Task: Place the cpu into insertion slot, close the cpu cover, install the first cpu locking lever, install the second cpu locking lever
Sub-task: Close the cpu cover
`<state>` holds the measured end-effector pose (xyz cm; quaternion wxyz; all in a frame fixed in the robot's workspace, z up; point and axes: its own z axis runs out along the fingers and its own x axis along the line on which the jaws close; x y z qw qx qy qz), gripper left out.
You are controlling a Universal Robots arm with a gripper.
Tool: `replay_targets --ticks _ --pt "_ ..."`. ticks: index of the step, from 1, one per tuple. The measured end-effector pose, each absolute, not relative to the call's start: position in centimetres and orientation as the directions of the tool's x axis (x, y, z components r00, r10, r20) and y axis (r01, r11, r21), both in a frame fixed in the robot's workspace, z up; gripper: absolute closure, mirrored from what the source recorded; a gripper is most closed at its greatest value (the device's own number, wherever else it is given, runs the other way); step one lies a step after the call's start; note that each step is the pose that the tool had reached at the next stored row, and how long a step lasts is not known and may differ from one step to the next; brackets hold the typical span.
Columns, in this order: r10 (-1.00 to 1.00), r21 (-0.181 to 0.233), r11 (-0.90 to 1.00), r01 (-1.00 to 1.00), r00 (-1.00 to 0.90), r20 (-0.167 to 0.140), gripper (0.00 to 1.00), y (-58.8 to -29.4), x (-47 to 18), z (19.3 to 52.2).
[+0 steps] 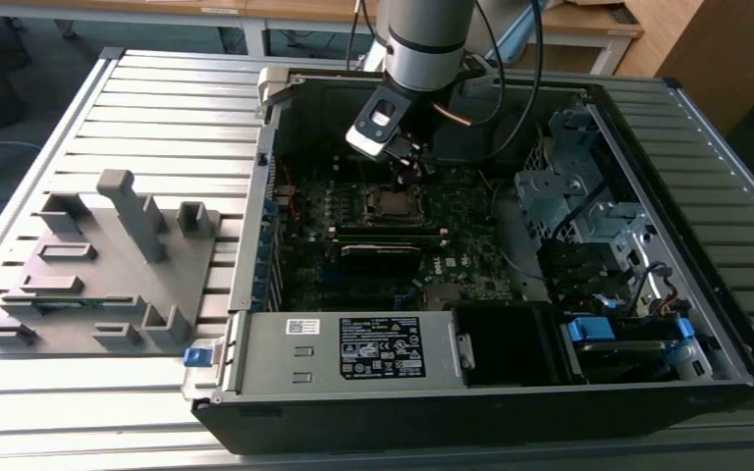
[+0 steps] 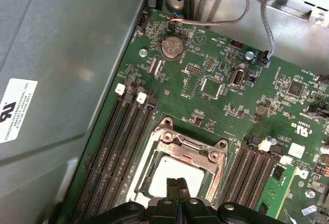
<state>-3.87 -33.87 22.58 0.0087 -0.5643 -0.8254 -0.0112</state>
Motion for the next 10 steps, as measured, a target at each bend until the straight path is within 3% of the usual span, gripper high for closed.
replay_targets --ticks 10 --pt "0.92 0.009 0.39 0.921 -0.39 0.027 0.9 -33.87 -3.88 22.58"
